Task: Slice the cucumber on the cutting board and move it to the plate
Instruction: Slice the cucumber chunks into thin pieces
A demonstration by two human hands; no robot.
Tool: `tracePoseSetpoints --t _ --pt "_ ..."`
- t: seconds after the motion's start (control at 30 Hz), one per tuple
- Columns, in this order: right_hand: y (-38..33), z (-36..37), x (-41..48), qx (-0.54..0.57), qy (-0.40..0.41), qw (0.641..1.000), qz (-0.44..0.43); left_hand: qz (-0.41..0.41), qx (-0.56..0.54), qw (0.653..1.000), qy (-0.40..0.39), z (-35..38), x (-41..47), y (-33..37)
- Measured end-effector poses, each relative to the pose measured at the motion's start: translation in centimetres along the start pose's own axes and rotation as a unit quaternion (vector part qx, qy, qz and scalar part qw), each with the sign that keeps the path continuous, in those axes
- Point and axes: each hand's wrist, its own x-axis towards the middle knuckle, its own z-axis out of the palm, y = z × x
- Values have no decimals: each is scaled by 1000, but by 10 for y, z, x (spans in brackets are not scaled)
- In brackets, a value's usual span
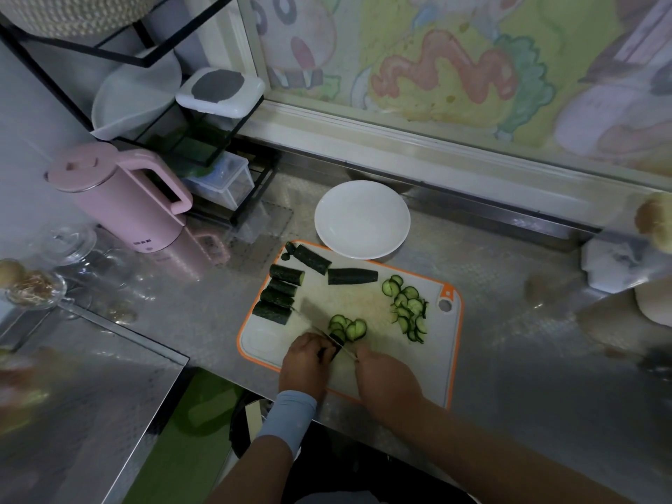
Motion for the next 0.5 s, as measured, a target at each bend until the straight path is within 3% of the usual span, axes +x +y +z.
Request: tracePoseSetpoints --t 0.3,0.5 --pt "11 3 -17 -50 -11 999 0 -4 -9 1000 10 1 -2 0" --pt "-6 -2 3 -13 -22 1000 6 32 -18 999 20 2 -5 -2"
